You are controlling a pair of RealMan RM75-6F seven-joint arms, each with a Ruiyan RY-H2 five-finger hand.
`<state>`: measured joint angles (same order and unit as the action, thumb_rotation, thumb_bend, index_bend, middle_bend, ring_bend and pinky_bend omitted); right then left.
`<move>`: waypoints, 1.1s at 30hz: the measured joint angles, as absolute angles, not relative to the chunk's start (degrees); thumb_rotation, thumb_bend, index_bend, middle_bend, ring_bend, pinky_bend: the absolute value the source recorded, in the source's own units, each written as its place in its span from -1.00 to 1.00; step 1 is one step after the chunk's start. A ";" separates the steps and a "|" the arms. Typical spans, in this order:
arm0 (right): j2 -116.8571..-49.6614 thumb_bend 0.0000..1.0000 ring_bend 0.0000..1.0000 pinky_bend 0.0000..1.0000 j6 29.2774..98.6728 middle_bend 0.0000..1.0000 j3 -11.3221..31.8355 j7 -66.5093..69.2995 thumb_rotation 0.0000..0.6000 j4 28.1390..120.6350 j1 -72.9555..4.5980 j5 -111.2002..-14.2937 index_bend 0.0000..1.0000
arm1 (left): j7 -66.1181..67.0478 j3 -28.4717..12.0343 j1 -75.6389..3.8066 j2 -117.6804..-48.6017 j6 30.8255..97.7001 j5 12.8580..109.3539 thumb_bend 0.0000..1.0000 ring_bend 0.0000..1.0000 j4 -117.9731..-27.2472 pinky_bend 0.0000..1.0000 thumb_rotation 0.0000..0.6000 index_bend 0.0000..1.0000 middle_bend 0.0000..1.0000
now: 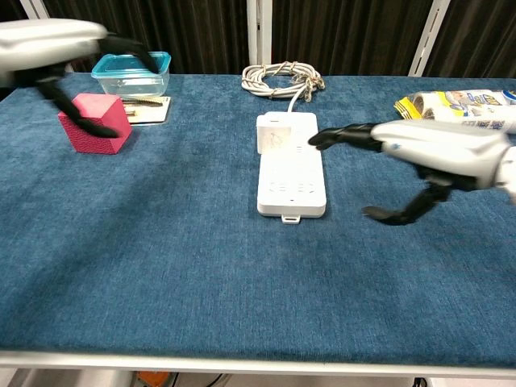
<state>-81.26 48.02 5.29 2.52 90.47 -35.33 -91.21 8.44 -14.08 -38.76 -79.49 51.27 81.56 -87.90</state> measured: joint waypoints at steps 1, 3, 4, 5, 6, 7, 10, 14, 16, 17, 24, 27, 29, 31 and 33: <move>-82.25 -0.32 -1.00 -1.00 47.54 -0.75 5.46 2.78 1.00 89.68 -35.96 -90.83 -0.92 | 7.73 -14.57 -40.84 -81.24 49.61 81.33 -0.61 -0.74 -85.87 -0.59 1.00 -0.49 -0.58; -84.13 -0.30 -1.00 -1.00 46.71 -0.73 5.63 3.40 1.00 87.94 -37.06 -90.01 -0.88 | 6.76 -15.14 -43.80 -83.87 47.29 80.99 -0.61 -0.71 -82.74 -0.55 1.00 -0.47 -0.56; -84.74 -0.30 -1.00 -1.00 46.35 -0.73 5.64 3.64 1.00 87.26 -37.40 -89.62 -0.86 | 6.12 -15.43 -45.64 -85.58 45.79 80.74 -0.61 -0.71 -80.70 -0.53 1.00 -0.47 -0.56; -85.29 -0.30 -1.00 -1.00 46.03 -0.73 5.63 3.85 1.00 86.62 -37.65 -89.26 -0.85 | 5.61 -15.61 -46.93 -86.81 44.73 80.54 -0.61 -0.71 -79.23 -0.52 1.00 -0.47 -0.56; -85.97 -0.30 -1.00 -1.00 45.71 -0.73 5.58 4.05 1.00 85.81 -37.96 -88.84 -0.85 | 5.07 -15.76 -48.11 -88.00 43.77 80.34 -0.61 -0.71 -77.80 -0.51 1.00 -0.47 -0.56; -86.47 -0.30 -1.00 -1.00 45.55 -0.73 5.52 4.17 1.00 85.24 -38.18 -88.56 -0.84 | 4.32 -15.90 -49.59 -89.51 42.60 80.10 -0.61 -0.71 -75.99 -0.50 1.00 -0.47 -0.55; -87.90 -0.30 -1.00 -1.00 45.20 -0.73 5.14 4.34 1.00 83.76 -38.89 -87.77 -0.84 | 2.52 -16.00 -52.84 -92.79 40.29 79.83 -0.61 -0.69 -71.99 -0.49 1.00 -0.47 -0.54; -88.84 -0.30 -1.00 -1.00 45.10 -0.73 4.52 4.16 1.00 83.02 -39.42 -87.03 -0.84 | 0.80 -15.77 -56.27 -96.15 38.40 79.96 -0.61 -0.67 -67.68 -0.47 1.00 -0.47 -0.52; -89.13 -0.30 -1.00 -1.00 45.25 -0.73 4.28 4.22 1.00 82.78 -39.54 -86.72 -0.84 | -0.52 -15.69 -57.81 -97.73 37.93 80.14 -0.60 -0.64 -65.87 -0.43 1.00 -0.46 -0.51; -89.22 -0.30 -1.00 -1.00 45.32 -0.73 4.18 4.29 1.00 82.68 -39.59 -86.60 -0.84 | -1.03 -15.65 -58.40 -98.27 37.78 80.25 -0.60 -0.63 -65.18 -0.41 1.00 -0.46 -0.50; -89.66 -0.30 -1.00 -1.00 45.53 -0.73 3.39 4.67 1.00 81.95 -39.90 -85.70 -0.84 | -2.99 -14.94 -61.99 -101.33 36.86 81.20 -0.57 -0.53 -59.78 -0.22 1.00 -0.38 -0.43; -89.80 -0.30 -1.00 -1.00 45.64 -0.73 3.12 4.84 1.00 81.64 -40.01 -85.48 -0.84 | -4.85 -14.31 -62.91 -102.51 37.48 82.25 -0.53 -0.45 -57.72 -0.11 1.00 -0.32 -0.36; -89.83 -0.30 -1.00 -1.00 45.64 -0.73 3.05 4.90 1.00 81.56 -40.16 -85.34 -0.84 | -6.08 -13.73 -63.48 -103.26 38.24 83.28 -0.50 -0.37 -56.17 -0.01 1.00 -0.27 -0.31; -89.86 -0.30 -1.00 -1.00 45.57 -0.73 2.95 4.93 1.00 81.44 -40.31 -85.09 -0.84 | -7.25 -13.05 -64.03 -104.02 39.05 84.38 -0.46 -0.30 -54.41 0.08 1.00 -0.23 -0.26; -89.87 -0.30 -1.00 -1.00 45.53 -0.73 2.84 4.93 1.00 81.34 -40.43 -84.86 -0.84 | -8.12 -12.41 -64.51 -104.64 39.67 85.31 -0.41 -0.22 -52.73 0.15 1.00 -0.19 -0.20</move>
